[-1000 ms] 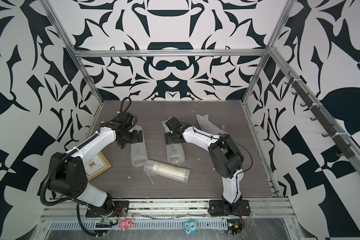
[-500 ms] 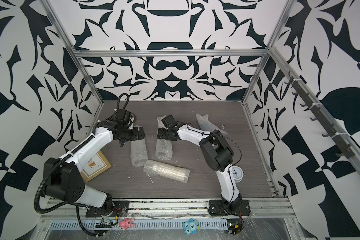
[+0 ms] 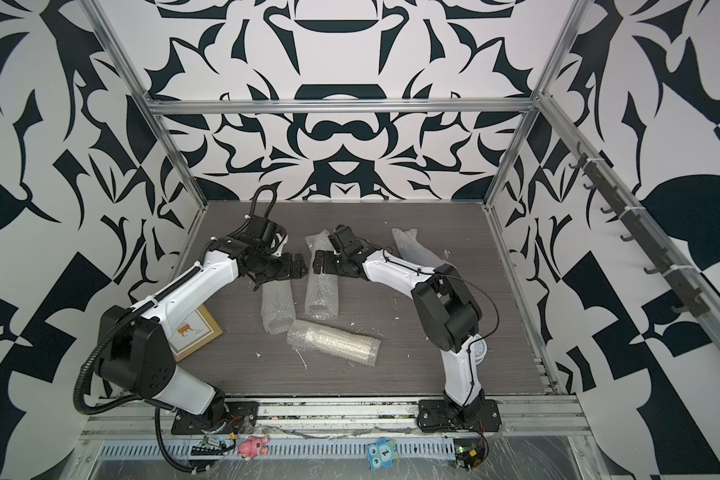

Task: Unwrap the vase from the bubble wrap
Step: Place the bubble wrap at the center of the board, then unwrap the bubble wrap at the center of the board.

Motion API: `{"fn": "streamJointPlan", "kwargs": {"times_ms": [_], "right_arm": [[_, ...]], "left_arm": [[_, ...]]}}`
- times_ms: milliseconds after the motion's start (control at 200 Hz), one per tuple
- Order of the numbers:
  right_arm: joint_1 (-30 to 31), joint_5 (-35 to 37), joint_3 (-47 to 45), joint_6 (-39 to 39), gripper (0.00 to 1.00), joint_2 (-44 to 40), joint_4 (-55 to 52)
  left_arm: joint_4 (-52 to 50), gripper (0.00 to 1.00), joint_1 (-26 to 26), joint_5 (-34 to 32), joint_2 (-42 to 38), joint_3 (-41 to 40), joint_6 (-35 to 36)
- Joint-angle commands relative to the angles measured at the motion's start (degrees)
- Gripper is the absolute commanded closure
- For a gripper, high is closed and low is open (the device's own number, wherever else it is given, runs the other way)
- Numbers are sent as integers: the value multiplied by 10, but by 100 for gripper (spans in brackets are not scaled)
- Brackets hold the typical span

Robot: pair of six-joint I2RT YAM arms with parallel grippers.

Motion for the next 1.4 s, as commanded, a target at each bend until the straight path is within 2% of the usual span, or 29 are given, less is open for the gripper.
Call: {"fn": "streamJointPlan", "kwargs": {"times_ms": [0,305,530,775,930,975,1395], "right_arm": [[-8,4,-15,-21,3,-29,25],[-5,31,-55,-72,11,-74,1],[59,105,-33,-108,11,-86,-56],[114,167,21,-105,13,-32,-109],[112,167,-7,-96,13,-45,-94],[111,189,-21,-96,13,-57,-86],[48,126,-172,-64,18,-154,-15]], "left_arm": [[-3,1,0,17,10,12,-6],[-8,1,-1,41,33,35,-1],[-14,1,20,71,28,48,3],[-4,1,44,75,2,31,-4],[1,1,44,85,11,24,-9],[3,1,44,87,13,23,-9],[17,1,25,102,59,44,-30]]}}
